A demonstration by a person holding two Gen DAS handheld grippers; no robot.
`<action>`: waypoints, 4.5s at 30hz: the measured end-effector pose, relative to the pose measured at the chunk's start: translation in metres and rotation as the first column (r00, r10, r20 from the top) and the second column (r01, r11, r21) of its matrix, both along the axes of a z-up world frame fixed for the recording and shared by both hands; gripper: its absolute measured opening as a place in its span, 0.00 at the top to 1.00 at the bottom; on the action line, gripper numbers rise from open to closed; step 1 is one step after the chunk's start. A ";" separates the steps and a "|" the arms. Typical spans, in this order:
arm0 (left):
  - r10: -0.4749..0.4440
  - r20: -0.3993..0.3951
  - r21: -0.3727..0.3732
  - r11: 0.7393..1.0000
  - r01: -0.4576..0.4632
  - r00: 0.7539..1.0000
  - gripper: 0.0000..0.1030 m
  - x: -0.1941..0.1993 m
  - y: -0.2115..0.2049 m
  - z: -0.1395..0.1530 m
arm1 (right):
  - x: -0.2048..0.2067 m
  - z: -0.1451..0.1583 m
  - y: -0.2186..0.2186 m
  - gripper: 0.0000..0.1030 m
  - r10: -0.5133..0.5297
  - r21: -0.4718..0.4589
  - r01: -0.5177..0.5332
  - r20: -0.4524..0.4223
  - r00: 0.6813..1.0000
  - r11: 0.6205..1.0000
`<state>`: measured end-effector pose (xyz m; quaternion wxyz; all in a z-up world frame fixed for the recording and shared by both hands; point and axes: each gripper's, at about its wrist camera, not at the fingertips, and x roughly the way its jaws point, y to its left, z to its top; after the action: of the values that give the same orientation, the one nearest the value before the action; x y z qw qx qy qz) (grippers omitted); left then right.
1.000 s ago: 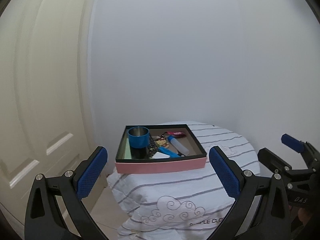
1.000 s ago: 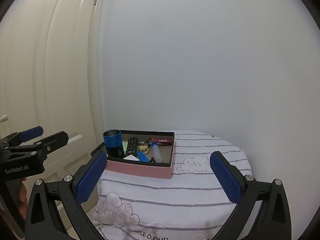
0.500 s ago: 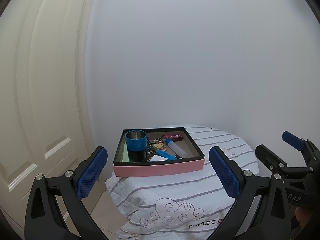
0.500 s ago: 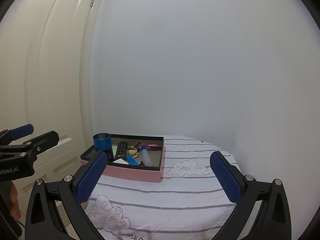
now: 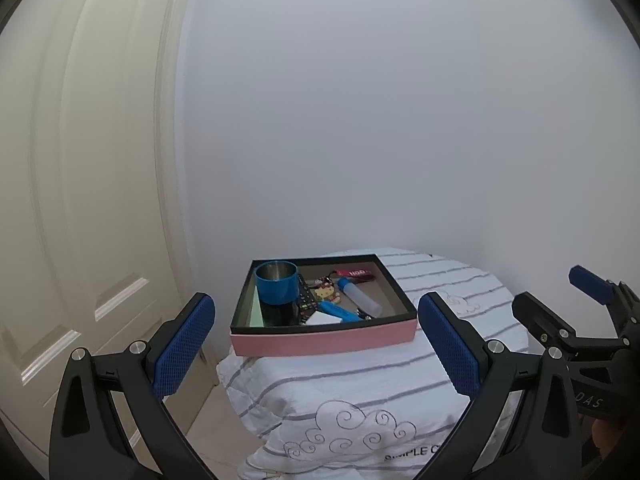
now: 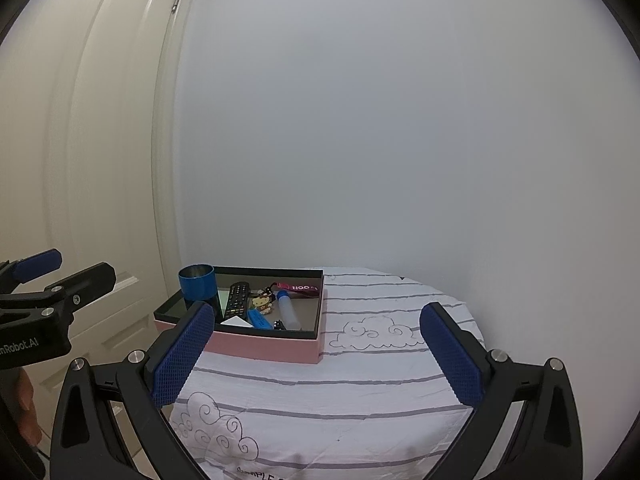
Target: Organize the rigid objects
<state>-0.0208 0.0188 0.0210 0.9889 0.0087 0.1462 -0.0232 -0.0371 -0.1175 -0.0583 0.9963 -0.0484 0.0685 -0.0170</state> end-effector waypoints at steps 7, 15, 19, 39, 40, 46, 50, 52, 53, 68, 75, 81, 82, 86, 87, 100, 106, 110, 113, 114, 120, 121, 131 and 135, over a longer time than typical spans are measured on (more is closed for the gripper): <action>-0.010 0.021 0.022 1.000 0.010 1.000 0.00 0.005 -0.005 -0.004 | 0.011 -0.003 0.000 0.00 -0.003 0.007 0.003 -0.020 1.000 1.000; -0.019 -0.075 0.028 0.999 0.021 0.997 0.00 0.029 -0.013 -0.010 | 0.026 -0.004 -0.002 0.00 -0.009 0.013 0.010 -0.052 0.999 1.000; -0.004 -0.100 0.033 0.999 0.007 0.995 0.00 0.040 -0.018 -0.012 | 0.037 -0.006 -0.009 0.00 -0.002 0.027 0.004 -0.069 0.998 1.000; 0.081 -0.080 0.034 0.996 -0.079 0.993 0.00 0.083 -0.045 -0.011 | 0.085 0.002 -0.032 0.00 0.003 0.058 0.000 -0.042 0.999 0.998; 0.090 -0.049 0.015 0.996 -0.089 0.995 0.00 0.079 -0.043 -0.009 | 0.081 0.004 -0.032 0.00 -0.013 0.047 0.013 -0.009 1.000 0.999; 0.086 0.055 -0.028 0.996 -0.085 0.995 0.00 0.069 -0.041 0.000 | 0.077 0.008 -0.030 0.00 -0.007 0.028 0.005 0.054 0.998 1.000; 0.052 0.054 -0.037 0.998 -0.050 0.997 0.00 0.070 -0.044 -0.001 | 0.081 0.005 -0.031 0.00 -0.004 0.032 0.002 0.047 0.999 0.999; 0.053 0.044 -0.025 0.998 -0.052 0.998 0.00 0.072 -0.046 -0.003 | 0.081 0.004 -0.031 0.00 -0.004 0.029 0.003 0.047 0.999 1.000; 0.054 0.041 -0.023 0.998 -0.053 0.998 0.00 0.072 -0.046 -0.003 | 0.082 0.004 -0.031 0.00 -0.003 0.029 0.002 0.043 0.999 1.000; 0.153 0.029 0.004 0.988 -0.154 0.988 0.00 0.073 -0.040 -0.008 | 0.088 -0.005 -0.022 0.00 0.081 0.007 -0.081 0.017 0.997 0.997; 0.177 -0.014 0.005 0.984 -0.177 0.984 0.00 0.076 -0.031 -0.014 | 0.096 -0.011 -0.021 0.00 0.124 0.056 -0.123 -0.015 0.992 0.991; 0.158 -0.057 -0.011 0.987 -0.159 0.986 0.00 0.078 -0.031 -0.019 | 0.099 -0.015 -0.015 0.00 0.135 0.050 -0.133 -0.037 0.990 0.990; 0.160 -0.058 -0.010 0.987 -0.161 0.985 0.00 0.078 -0.031 -0.019 | 0.099 -0.016 -0.014 0.00 0.135 0.048 -0.133 -0.038 0.990 0.990; 0.164 -0.060 -0.008 0.986 -0.164 0.985 0.00 0.078 -0.031 -0.019 | 0.100 -0.017 -0.014 0.00 0.132 0.048 -0.130 -0.049 0.990 0.990; 0.166 -0.058 -0.006 0.986 -0.167 0.984 0.00 0.078 -0.031 -0.019 | 0.101 -0.018 -0.015 0.00 0.131 0.049 -0.129 -0.051 0.990 0.990; 0.160 -0.060 -0.002 0.987 -0.161 0.985 0.00 0.078 -0.033 -0.020 | 0.098 -0.018 -0.017 0.00 0.125 0.051 -0.122 -0.061 0.990 0.991; 0.159 -0.061 -0.002 0.987 -0.159 0.985 0.00 0.077 -0.034 -0.019 | 0.099 -0.019 -0.019 0.00 0.120 0.057 -0.116 -0.066 0.991 0.992; 0.159 -0.062 -0.001 0.987 -0.160 0.985 0.00 0.077 -0.033 -0.018 | 0.099 -0.019 -0.020 0.00 0.121 0.054 -0.117 -0.067 0.990 0.992; 0.164 -0.058 -0.001 0.986 -0.165 0.985 0.00 0.077 -0.033 -0.018 | 0.100 -0.020 -0.020 0.00 0.122 0.053 -0.119 -0.069 0.990 0.991; 0.166 -0.057 -0.001 0.986 -0.166 0.984 0.00 0.077 -0.033 -0.018 | 0.100 -0.020 -0.020 0.00 0.122 0.054 -0.118 -0.070 0.990 0.992; 0.184 -0.043 0.012 0.983 -0.184 0.982 0.00 0.075 -0.031 -0.016 | 0.100 -0.020 -0.018 0.00 0.118 0.053 -0.115 -0.072 0.990 0.992; 0.185 -0.040 0.015 0.983 -0.184 0.982 0.00 0.075 -0.031 -0.016 | 0.100 -0.020 -0.018 0.00 0.117 0.053 -0.113 -0.072 0.991 0.992; 0.159 -0.036 0.007 0.987 -0.159 0.987 0.00 0.074 -0.029 -0.018 | 0.100 -0.022 -0.017 0.00 0.106 0.051 -0.102 -0.082 0.991 0.993; 0.152 -0.044 0.006 0.988 -0.152 0.987 0.00 0.075 -0.030 -0.019 | 0.101 -0.023 -0.019 0.00 0.104 0.055 -0.099 -0.090 0.991 0.994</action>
<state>0.0539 -0.0112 0.0020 0.9843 -0.0014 0.1684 0.0521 0.0636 -0.1362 -0.0811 0.9926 -0.0276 0.1124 0.0376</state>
